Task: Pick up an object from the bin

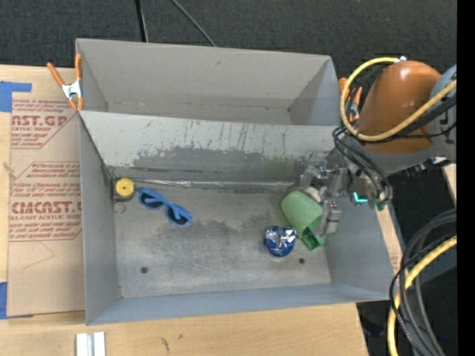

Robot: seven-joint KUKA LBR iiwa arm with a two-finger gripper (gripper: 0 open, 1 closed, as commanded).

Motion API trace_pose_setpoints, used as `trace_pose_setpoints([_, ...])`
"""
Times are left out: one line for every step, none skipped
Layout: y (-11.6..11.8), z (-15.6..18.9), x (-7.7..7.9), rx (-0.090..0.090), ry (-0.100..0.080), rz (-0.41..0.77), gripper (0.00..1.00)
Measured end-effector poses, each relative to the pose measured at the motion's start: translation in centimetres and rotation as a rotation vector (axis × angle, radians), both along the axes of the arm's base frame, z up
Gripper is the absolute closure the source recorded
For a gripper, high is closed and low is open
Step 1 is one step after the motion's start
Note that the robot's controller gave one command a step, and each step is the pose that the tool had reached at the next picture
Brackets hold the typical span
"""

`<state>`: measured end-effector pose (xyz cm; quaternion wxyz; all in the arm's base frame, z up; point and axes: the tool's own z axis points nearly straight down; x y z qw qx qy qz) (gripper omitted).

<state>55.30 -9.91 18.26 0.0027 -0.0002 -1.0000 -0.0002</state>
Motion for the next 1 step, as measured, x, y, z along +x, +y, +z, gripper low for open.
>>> trace_pose_setpoints([4.13,-11.41,-2.84,0.002,0.003,0.016,0.00])
